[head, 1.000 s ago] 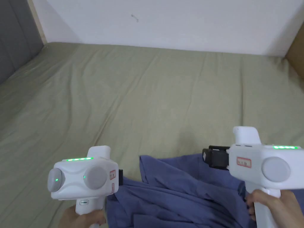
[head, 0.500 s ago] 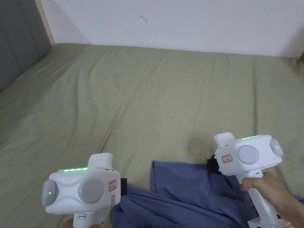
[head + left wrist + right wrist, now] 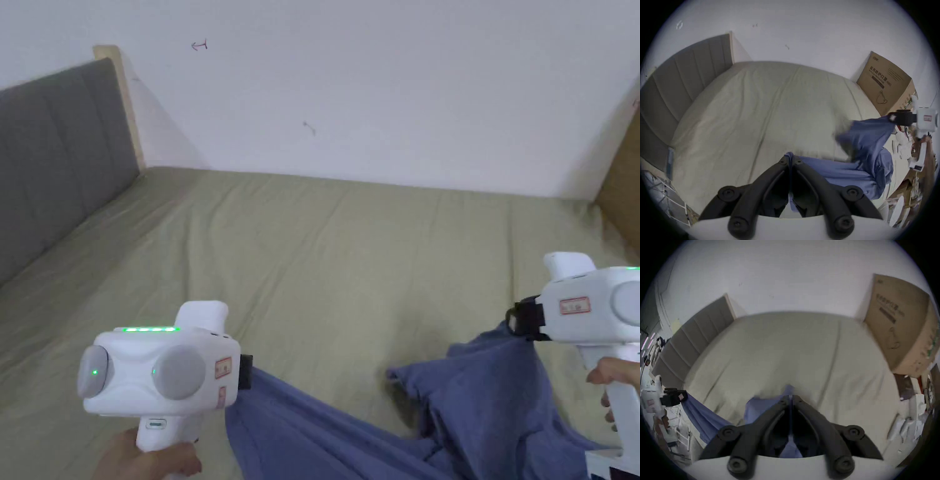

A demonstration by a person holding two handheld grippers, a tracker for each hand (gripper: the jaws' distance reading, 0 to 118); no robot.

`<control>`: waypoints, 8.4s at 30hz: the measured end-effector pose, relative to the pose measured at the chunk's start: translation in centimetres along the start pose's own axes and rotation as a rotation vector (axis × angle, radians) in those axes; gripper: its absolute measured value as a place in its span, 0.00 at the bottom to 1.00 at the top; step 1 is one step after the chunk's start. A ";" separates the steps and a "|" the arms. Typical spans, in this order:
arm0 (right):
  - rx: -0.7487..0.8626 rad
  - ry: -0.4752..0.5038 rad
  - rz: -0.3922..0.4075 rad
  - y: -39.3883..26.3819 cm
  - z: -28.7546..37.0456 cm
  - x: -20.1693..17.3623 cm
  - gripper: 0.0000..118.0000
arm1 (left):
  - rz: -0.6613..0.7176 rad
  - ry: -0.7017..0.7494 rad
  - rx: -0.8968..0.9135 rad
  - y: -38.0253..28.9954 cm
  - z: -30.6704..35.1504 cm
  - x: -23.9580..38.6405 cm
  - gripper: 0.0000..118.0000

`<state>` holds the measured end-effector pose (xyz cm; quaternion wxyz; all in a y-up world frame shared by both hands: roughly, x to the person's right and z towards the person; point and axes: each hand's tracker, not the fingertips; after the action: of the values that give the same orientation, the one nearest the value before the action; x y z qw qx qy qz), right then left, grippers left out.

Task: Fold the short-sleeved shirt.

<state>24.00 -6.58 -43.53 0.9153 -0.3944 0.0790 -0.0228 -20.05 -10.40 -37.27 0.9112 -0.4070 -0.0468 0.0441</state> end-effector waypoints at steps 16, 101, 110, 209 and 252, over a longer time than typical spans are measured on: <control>0.218 -0.119 -0.192 -2.6 18.2 8.7 0.00 | -0.114 0.187 0.223 4.8 8.9 -0.8 0.01; -0.234 -0.098 -0.387 -27.2 8.6 6.2 0.00 | -0.267 0.289 -0.034 -14.3 2.5 -7.2 0.01; -0.211 -0.108 -0.441 -31.5 10.6 5.6 0.01 | -0.233 0.286 -0.063 -19.2 4.1 -7.8 0.47; -0.111 -0.173 -0.265 -22.1 6.5 4.5 0.00 | 0.018 0.036 -0.061 -11.5 0.9 -9.6 0.00; -0.176 -0.193 -0.427 -24.9 3.5 7.1 0.05 | 0.045 -0.001 -0.176 -11.5 -2.3 -10.0 0.05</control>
<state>32.13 -21.88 -24.00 0.8551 -0.4808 -0.0924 -0.1707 -29.22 -20.91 -30.71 0.8706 -0.4865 -0.0416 0.0604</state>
